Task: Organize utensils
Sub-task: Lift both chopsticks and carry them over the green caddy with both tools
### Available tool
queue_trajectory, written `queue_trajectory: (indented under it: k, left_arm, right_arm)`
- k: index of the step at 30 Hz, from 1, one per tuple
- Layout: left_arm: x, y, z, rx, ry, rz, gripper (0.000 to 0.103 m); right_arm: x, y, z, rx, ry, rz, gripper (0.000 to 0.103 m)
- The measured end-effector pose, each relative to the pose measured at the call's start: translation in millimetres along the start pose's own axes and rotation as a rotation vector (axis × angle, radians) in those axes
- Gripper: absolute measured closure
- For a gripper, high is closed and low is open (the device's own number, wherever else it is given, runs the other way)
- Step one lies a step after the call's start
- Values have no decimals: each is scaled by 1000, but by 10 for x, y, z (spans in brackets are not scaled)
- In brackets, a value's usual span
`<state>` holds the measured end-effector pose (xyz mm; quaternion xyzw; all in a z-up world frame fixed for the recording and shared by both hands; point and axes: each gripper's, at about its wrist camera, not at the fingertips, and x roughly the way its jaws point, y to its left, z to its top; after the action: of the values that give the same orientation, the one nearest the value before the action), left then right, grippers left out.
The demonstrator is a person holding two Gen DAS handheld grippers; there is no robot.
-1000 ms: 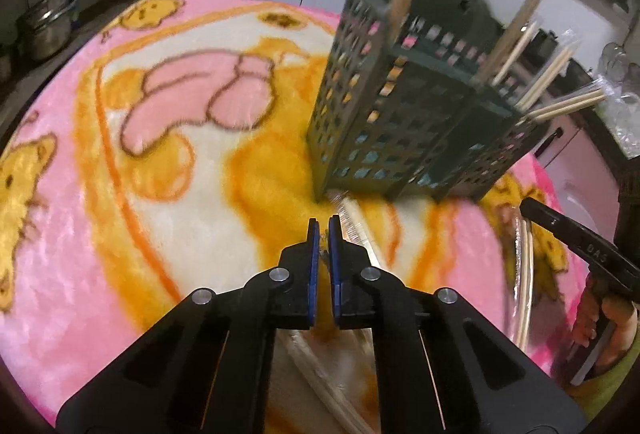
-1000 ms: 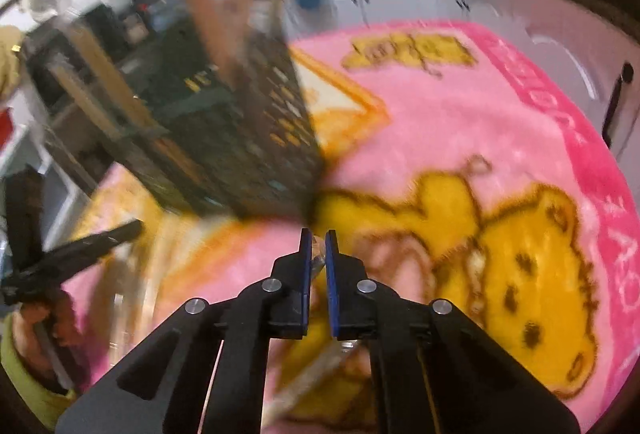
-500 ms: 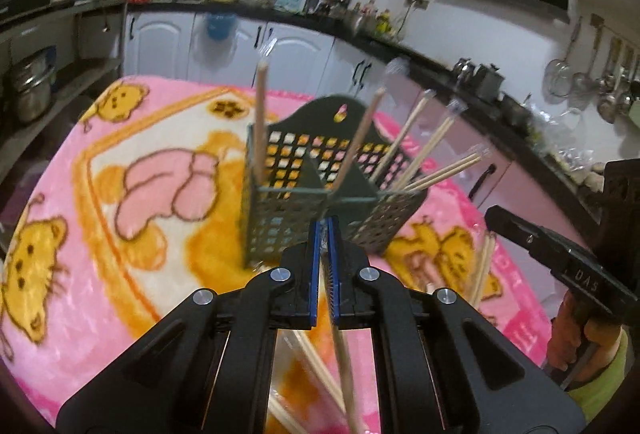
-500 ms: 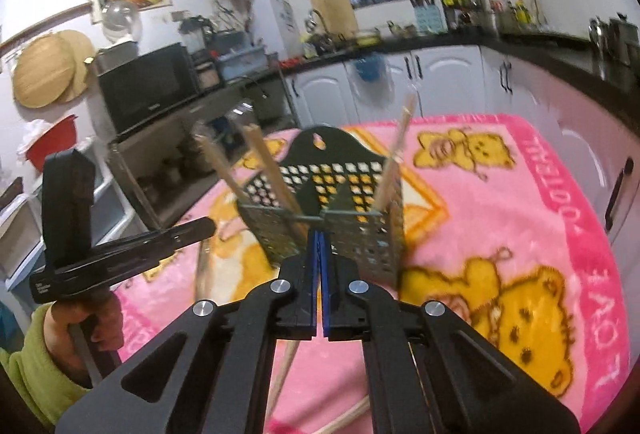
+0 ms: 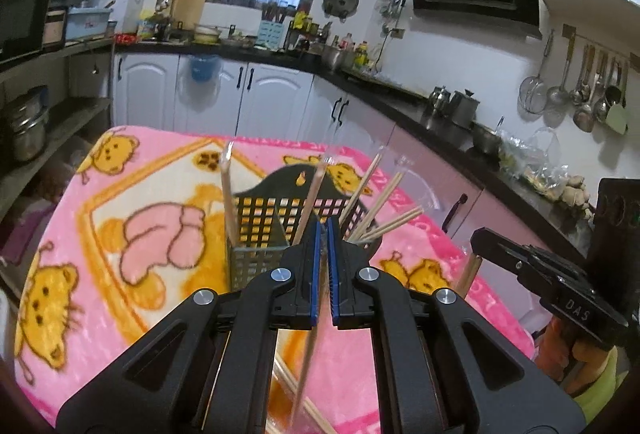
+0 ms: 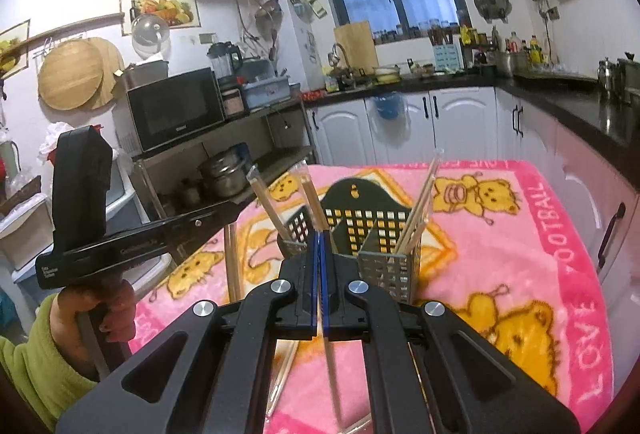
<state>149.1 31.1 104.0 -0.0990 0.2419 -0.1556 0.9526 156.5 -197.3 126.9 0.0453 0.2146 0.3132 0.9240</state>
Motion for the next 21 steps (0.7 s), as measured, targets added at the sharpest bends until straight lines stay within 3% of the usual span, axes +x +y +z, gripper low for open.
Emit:
queue_trajectory:
  k: [21]
  left_arm:
    - [-171,-217,516,22,-106,-64,102]
  right_arm:
    - [-195,27,275,-12,-94,-10,102]
